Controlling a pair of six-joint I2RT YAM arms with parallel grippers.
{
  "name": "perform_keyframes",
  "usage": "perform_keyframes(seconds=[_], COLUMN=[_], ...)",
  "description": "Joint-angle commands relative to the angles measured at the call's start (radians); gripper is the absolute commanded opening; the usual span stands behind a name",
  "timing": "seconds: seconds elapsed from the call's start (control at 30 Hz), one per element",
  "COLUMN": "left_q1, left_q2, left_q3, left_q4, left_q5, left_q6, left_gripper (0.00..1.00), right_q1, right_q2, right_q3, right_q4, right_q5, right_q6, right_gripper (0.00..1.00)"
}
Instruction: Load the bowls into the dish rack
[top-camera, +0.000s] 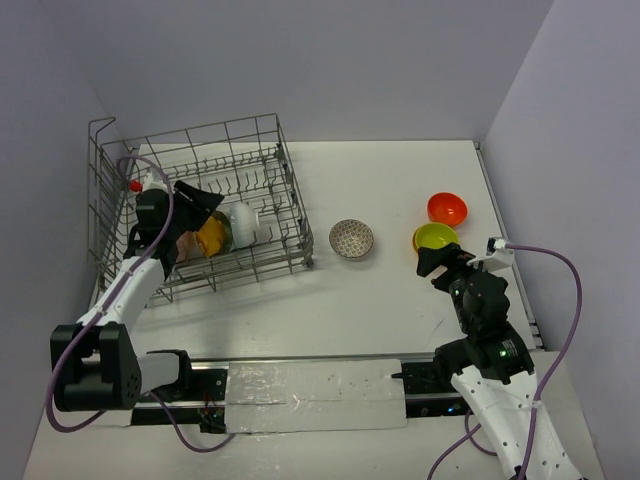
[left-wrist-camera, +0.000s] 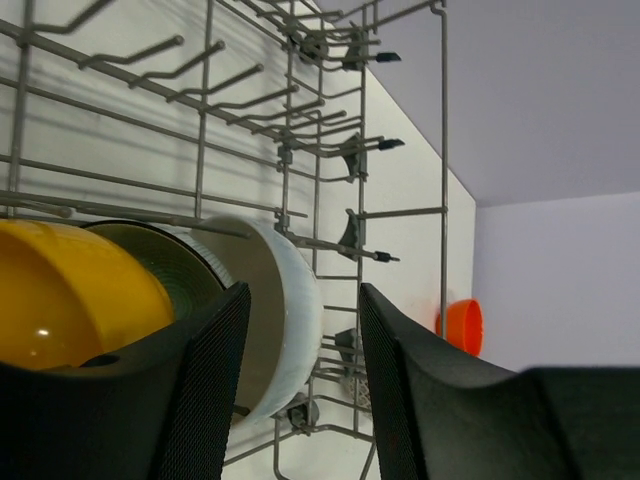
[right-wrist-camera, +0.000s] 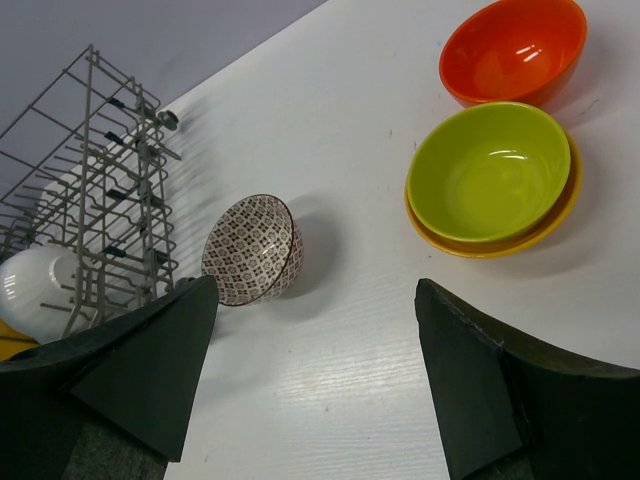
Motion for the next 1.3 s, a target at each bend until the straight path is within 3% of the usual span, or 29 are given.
perform_keyframes(seconds=[0.0,0.37,0.57,1.07,1.27], left_q1=[-0.002,0.0,0.0,-0.002,-0.002], left_q2=[-0.03,0.01,0.015,-0.108,-0.091], left_q3=[0.069,0.066,0.099,0.039,0.053], left_q4=[-0.105,-0.142,-0.268,-0.179,-0.225], left_q5=[-0.091,-0.033,-0.129,-0.157,-0.198], left_q6=[0.058,0.101,0.131,0.082,0.076], left_gripper=[0.53,0.49,0.47,0.52,0.54], right_q1=[0.001,0.001,0.001,0.002,0.001], right_q2=[0.009,0.016,0.01,0.006,0.019], right_q3=[-0.006,-0.011,-0.022,-0.028,-0.02], right_q4=[0.041,0.045,0.056,0.059,0.061], right_q5=[-0.001,0.001,0.001,-0.001,-0.007], right_q6=[-0.016,-0.018,-0.015,-0.013,-0.016], right_gripper=[0.87,0.87,0.87,0.87,0.87])
